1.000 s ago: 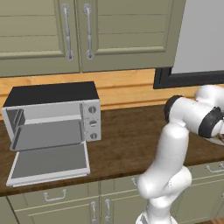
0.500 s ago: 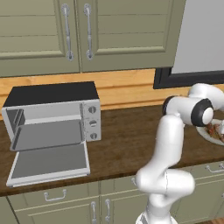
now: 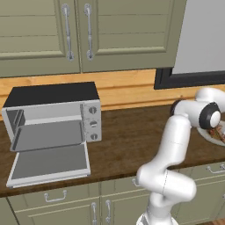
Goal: Pick up the kebab skewer and baguette bread, and place them inside the toaster oven. Close the toaster oven door and start by setting the timer.
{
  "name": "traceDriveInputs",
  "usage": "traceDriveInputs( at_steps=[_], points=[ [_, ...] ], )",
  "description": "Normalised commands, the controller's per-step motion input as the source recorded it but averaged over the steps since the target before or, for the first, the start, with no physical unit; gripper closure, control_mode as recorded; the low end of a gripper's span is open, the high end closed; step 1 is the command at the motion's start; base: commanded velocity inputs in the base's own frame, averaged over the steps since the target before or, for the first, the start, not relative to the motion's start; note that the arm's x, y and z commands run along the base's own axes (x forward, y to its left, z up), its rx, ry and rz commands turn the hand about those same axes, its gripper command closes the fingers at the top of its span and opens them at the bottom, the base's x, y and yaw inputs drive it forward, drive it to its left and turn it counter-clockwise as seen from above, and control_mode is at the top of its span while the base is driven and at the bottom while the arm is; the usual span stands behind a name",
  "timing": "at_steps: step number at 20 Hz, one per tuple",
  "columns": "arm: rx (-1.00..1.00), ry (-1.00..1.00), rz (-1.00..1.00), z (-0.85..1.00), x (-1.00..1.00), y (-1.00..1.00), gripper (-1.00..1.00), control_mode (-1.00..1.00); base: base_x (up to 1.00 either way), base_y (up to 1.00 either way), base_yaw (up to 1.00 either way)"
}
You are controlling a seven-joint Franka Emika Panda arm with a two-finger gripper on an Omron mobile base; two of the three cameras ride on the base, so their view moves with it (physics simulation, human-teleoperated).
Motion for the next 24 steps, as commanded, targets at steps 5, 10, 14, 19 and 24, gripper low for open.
traceDriveInputs(
  at_steps=[5,10,14,19,24],
  points=[
    [-0.01,-0.02,0.03,-0.20,0.11,0.00,-1.00,-1.00,0.00,0.00,0.00],
    [-0.03,0.00,0.00,-0.33,0.18,0.06,-1.00,-1.00,0.00,0.00,0.00],
    [-0.03,0.00,0.00,-0.06,0.41,0.17,-1.00,-1.00,0.00,0.00,0.00],
    [-0.03,0.00,0.00,-0.24,0.12,0.00,-1.00,-1.00,0.00,0.00,0.00],
    [-0.05,0.00,0.00,-0.12,0.00,0.00,-1.00,-1.00,0.00,0.00,0.00]
  ],
)
